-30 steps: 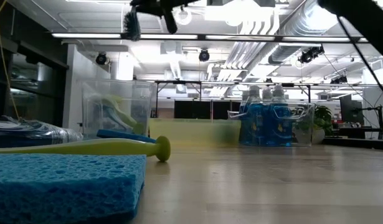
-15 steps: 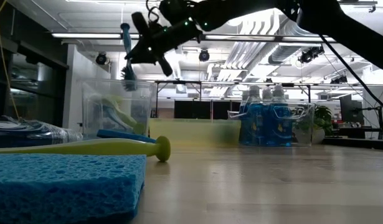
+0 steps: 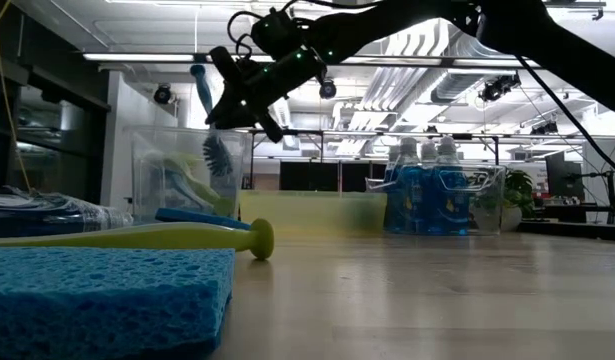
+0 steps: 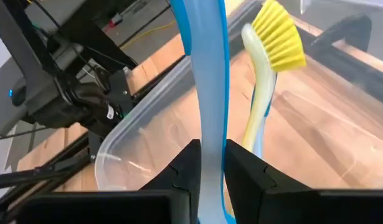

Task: Pick & Place Kitchen Sink Supplies
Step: Put the blue dish brush into the white bin, then put the blue sponge into the yellow bin

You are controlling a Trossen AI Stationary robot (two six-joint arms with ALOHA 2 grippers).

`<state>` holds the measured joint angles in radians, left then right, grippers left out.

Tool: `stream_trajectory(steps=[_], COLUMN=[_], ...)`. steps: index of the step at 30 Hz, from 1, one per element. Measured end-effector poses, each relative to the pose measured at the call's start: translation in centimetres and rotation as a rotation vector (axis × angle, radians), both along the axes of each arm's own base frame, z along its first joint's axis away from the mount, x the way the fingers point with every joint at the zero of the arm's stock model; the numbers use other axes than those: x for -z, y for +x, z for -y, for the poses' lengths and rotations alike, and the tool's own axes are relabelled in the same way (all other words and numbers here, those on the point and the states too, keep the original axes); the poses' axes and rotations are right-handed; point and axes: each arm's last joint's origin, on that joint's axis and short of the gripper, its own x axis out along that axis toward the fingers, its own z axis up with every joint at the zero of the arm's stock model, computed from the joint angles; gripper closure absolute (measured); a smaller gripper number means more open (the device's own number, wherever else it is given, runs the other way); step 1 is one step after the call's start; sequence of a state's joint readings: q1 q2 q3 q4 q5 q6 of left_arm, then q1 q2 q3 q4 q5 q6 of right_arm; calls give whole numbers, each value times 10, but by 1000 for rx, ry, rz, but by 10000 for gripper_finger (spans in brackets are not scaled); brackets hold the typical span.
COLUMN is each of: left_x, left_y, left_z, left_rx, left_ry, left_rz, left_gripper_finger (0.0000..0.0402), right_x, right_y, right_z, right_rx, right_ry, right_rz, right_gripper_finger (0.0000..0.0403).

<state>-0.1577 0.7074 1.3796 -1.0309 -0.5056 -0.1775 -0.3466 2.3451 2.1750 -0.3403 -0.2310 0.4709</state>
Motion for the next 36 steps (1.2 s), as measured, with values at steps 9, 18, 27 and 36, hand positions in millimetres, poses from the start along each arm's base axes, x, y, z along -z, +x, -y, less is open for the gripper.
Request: stream_trajectory(steps=[9, 18, 27, 36], left_x=[0, 2, 3, 3], left_y=[0, -1, -1, -1], left_z=[0, 0, 1, 1], left_rx=[4, 3, 21, 21], left_ry=[11, 10, -17, -19], left_rz=[-6, -29, -24, -23], left_gripper_finger=[202, 202, 202, 202], right_x=[0, 0, -21, -59], right_y=[0, 2, 3, -3], right_z=[0, -5, -5, -42], right_rx=[-2, -7, -27, -132], right_ry=[0, -8, -22, -107], right_rz=[3, 0, 60, 30], right_gripper_finger=[333, 328, 273, 251])
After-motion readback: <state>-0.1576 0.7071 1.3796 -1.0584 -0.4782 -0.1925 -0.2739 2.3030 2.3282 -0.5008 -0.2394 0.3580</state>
